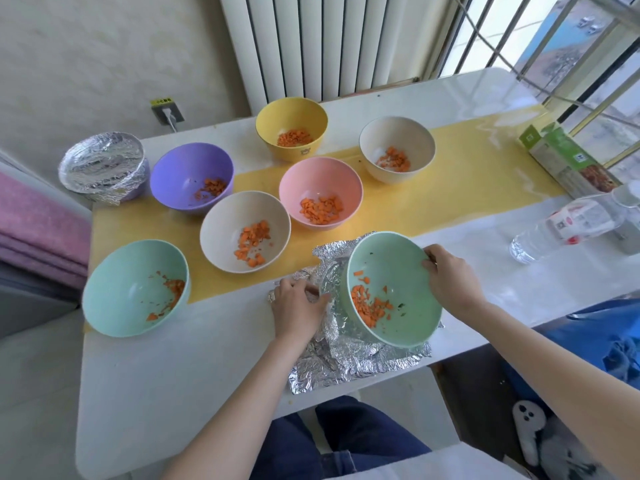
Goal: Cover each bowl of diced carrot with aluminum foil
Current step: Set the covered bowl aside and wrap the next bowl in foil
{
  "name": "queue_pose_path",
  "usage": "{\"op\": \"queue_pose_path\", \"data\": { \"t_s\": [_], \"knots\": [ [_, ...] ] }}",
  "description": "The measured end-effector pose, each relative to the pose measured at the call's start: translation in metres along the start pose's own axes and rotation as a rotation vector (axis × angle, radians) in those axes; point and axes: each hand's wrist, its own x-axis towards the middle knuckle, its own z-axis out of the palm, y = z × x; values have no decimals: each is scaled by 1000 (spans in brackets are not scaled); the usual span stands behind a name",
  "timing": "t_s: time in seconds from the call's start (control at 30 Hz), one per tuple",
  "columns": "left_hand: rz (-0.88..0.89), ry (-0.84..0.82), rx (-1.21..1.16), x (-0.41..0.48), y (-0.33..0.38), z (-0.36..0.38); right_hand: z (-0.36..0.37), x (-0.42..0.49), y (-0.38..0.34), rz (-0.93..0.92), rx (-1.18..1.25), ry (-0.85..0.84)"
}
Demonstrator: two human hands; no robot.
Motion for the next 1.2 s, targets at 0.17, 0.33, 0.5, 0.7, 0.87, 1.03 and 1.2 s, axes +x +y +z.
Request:
{"op": "queue_pose_path", "data": {
  "t_s": [0.17, 0.33, 0.5, 0.7, 0.87, 1.03, 1.2],
  "knots": [
    [33, 33, -283, -9, 19, -10, -7, 0, 7, 8, 66, 49],
    [98, 89, -552, -28, 27, -44, -12, 0, 3, 30, 138, 75],
    [133, 338, -561, -28, 15, -78, -6, 0, -6, 32, 105, 57],
    [217, 519, -559, -27, 6, -108, 12, 1, -19, 5, -78, -3],
    [268, 537, -573, -28, 2, -121, 18, -4, -32, -37, -266, -9],
    [284, 517, -605, -30, 2, -129, 18, -10, -52, -65, -352, 13],
    [290, 455, -705, -34, 0, -145, 11, -21, -88, -404, 9, 165]
  ]
}}
